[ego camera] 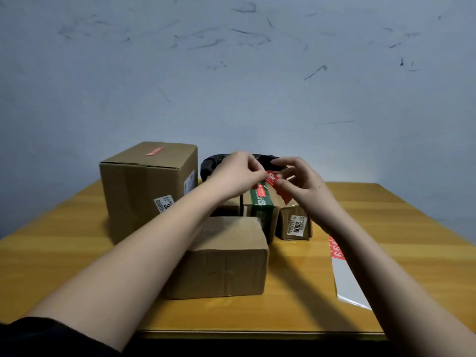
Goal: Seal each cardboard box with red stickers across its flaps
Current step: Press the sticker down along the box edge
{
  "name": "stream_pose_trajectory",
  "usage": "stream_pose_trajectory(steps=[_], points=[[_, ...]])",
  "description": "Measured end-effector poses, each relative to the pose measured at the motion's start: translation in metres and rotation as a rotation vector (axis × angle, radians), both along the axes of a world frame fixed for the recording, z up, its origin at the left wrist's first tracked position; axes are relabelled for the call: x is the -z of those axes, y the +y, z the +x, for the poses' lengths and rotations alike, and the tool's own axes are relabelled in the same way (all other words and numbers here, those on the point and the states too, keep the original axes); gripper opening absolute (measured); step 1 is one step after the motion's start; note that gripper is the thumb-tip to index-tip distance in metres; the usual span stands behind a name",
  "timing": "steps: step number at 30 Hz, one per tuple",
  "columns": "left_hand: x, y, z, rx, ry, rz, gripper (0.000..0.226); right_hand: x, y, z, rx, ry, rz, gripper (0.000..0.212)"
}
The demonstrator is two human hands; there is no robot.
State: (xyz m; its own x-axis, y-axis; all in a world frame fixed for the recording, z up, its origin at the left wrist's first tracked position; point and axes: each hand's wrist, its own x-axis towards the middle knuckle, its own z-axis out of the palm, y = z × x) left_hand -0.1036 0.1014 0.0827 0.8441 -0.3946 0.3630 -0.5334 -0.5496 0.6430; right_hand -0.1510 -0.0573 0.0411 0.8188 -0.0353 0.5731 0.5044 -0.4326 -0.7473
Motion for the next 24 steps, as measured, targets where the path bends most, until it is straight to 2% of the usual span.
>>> stream_pose_trajectory(steps=[3, 8, 15, 19, 24], points=[[0.001, 0.03, 0.004, -0.072, 0.02, -0.051, 0.018, 0.003, 0.021, 0.009, -0.047, 0.105, 0.177, 0.037], [0.005, 0.069, -0.001, -0.095, 0.093, -0.159, 0.01, 0.016, 0.044, 0.021, 0.035, 0.217, 0.227, 0.017], [0.027, 0.094, -0.005, -0.113, 0.185, -0.329, 0.011, 0.02, 0.067, 0.018, 0.113, 0.149, 0.165, 0.02], [0.038, 0.101, -0.009, -0.15, 0.224, -0.39, 0.016, 0.018, 0.071, 0.011, 0.085, 0.196, 0.145, 0.022], [0.052, 0.108, -0.007, -0.219, 0.143, -0.249, 0.024, 0.014, 0.071, 0.005, 0.014, 0.357, -0.026, 0.026]])
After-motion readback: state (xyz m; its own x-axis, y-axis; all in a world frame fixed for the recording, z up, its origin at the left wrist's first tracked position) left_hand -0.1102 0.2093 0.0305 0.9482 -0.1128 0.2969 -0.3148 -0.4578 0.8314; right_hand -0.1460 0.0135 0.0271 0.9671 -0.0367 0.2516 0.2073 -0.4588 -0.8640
